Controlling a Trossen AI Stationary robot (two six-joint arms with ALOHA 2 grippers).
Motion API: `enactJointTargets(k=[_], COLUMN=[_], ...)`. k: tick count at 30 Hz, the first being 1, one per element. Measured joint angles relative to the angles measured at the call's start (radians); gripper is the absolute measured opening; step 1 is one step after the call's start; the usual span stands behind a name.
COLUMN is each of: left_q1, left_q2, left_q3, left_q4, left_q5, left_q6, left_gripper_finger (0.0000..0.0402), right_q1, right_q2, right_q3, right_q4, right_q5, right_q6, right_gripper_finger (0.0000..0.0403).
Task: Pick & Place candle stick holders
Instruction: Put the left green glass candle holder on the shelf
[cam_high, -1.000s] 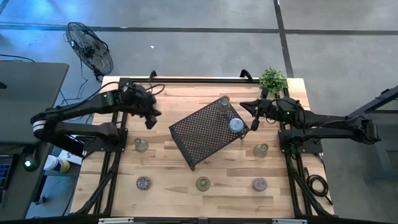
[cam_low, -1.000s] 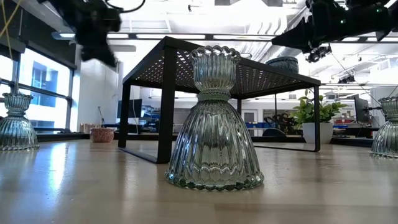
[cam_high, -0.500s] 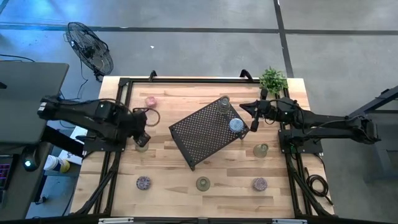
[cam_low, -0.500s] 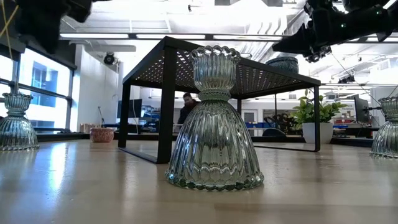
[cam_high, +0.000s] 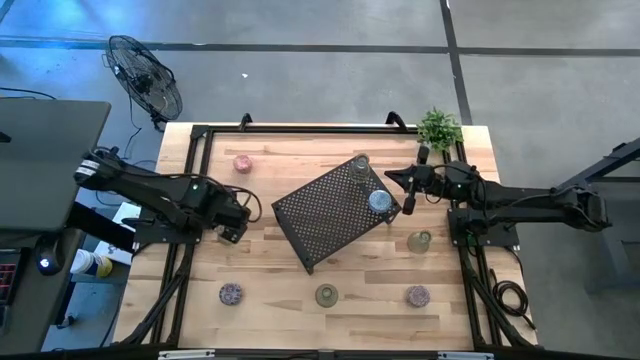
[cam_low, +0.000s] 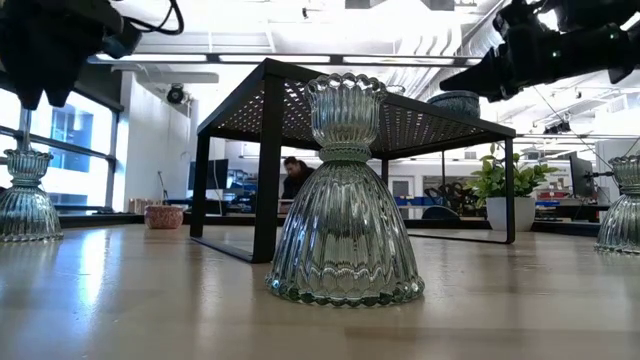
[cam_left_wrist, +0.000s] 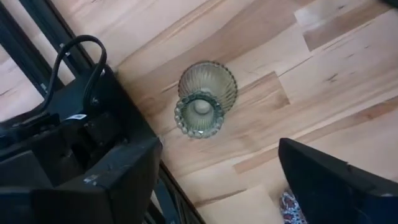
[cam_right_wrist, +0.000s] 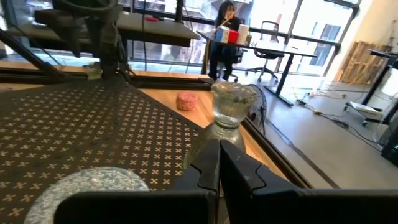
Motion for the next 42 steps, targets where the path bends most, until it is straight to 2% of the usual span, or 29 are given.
enactJointTargets(k=[4,11,22,30,38,42], left_q1=[0.0,0.0,0.0,0.0,0.0,0.0], left_q2=[-0.008,-0.035,-0.035,-0.035,-0.035,-0.035], left_q3=[-0.013,-0.138,-0.25,-0.305,-0.305,-0.302], left_q4=[0.011,0.113,0.173,0.307,0.31,0.302], left_q5=[-0.045,0.008,-0.013,-0.005,0.014,0.031], left_q6=[-0.008,-0.021,-0.023,0.0,0.013,0.03], left_gripper_finger=[0.033,0.0326,0.0321,0.0258,0.0178,0.0166], right_q1=[0.0,0.0,0.0,0.0,0.0,0.0], right_q2=[0.0,0.0,0.0,0.0,0.0,0.0], right_q3=[0.0,0.0,0.0,0.0,0.0,0.0], right_q4=[0.0,0.0,0.0,0.0,0.0,0.0], right_q5=[-0.018,-0.018,-0.018,-0.018,-0.018,-0.018], right_q6=[0.0,0.0,0.0,0.0,0.0,0.0], right_gripper_finger=[0.0002,0.0002,0.0001,0.0002,0.0002,0.0001])
